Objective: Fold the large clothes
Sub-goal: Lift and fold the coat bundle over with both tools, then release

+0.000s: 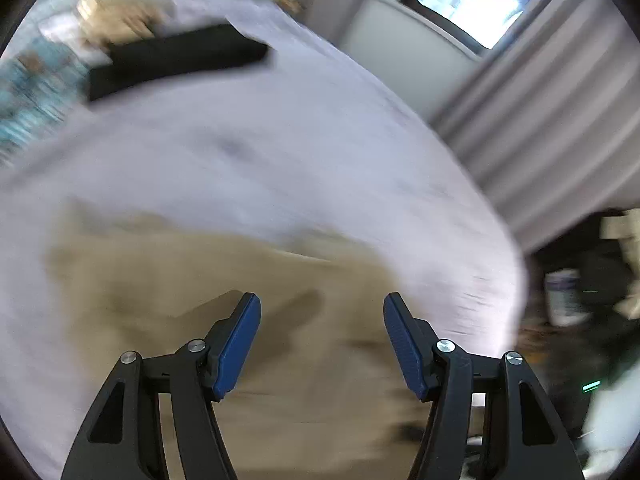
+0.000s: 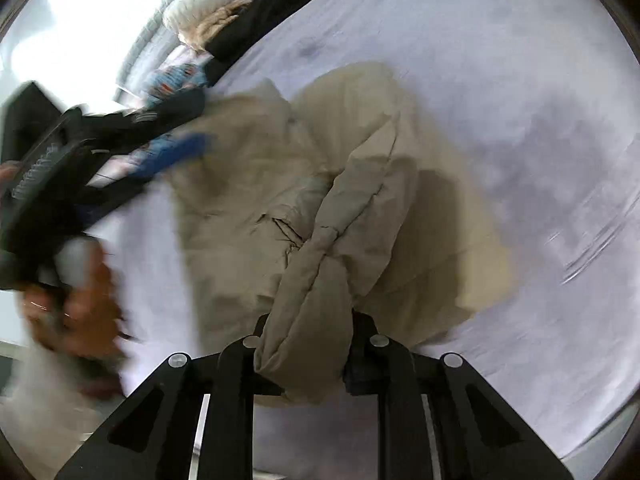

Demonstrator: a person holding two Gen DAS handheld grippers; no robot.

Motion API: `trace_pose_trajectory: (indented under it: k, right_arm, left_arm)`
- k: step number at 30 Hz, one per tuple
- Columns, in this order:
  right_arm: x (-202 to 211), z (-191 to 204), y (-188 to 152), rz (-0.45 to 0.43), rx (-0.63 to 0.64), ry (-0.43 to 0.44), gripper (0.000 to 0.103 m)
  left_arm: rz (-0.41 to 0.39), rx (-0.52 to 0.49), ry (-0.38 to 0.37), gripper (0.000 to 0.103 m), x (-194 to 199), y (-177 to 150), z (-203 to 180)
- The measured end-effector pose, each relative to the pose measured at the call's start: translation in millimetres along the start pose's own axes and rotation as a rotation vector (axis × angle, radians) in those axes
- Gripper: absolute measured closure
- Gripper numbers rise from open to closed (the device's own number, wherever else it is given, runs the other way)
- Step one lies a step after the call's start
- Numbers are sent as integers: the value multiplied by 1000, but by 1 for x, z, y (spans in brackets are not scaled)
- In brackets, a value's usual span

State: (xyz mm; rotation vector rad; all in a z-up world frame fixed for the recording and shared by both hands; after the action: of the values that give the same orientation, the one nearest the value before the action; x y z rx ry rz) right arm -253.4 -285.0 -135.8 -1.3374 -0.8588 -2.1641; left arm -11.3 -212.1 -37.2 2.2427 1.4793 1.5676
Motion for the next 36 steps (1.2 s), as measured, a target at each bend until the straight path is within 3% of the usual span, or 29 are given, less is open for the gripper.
trace_pose_trajectory:
  k: [2, 5, 7, 10, 12, 16, 22, 26, 28, 30, 32, 36]
  right_arm:
    - [3, -2, -1, -19, -19, -8, 86]
    - [10, -8, -10, -48, -24, -67, 86]
    - [6, -2, 2, -70, -11, -102, 86]
    - [11, -5, 2, -112, 42, -174, 86]
    - [10, -20, 2, -93, 29, -184, 86]
    - [-7, -47, 9, -61, 32, -194, 86]
    - [-39, -81, 18, 4, 34, -169, 86]
    - [-47, -100, 28, 79, 22, -89, 84]
    - [-37, -109, 33, 108, -8, -72, 78]
    - [-6, -119, 41, 50, -23, -121, 76]
    - [32, -119, 58, -70, -9, -126, 75]
    - [39, -84, 93, -109, 54, -2, 75]
  left_arm:
    - [-9, 1, 121, 39, 4, -2, 34]
    - [8, 78, 141, 38, -10, -8, 73]
    - [13, 72, 155, 39, -17, -8, 82]
    - [23, 29, 196, 38, -42, -2, 72]
    - [29, 19, 208, 39, -61, 2, 65]
    - [12, 94, 218, 39, -96, 18, 61]
    - [54, 98, 258, 38, -153, 33, 54]
    - [76, 103, 278, 38, -170, 33, 57]
    - [78, 107, 284, 38, -172, 31, 60]
    - [76, 107, 282, 38, -172, 31, 61]
    - [75, 108, 279, 38, -172, 30, 61]
    - [82, 108, 286, 38, -170, 32, 59]
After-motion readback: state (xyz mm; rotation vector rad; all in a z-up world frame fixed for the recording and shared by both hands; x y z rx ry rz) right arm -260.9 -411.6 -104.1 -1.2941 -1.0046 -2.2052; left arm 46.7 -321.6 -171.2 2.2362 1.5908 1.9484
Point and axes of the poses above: each gripper's, at about its wrist camera, not at the fingertips, and x roughly against the way its jaws point, z to its left, y to its top, the point moved 3 cm from there along -x, roughly the way its jaws point, and after that the axes turned 14 degrees about -y, right-handed, at the moved point
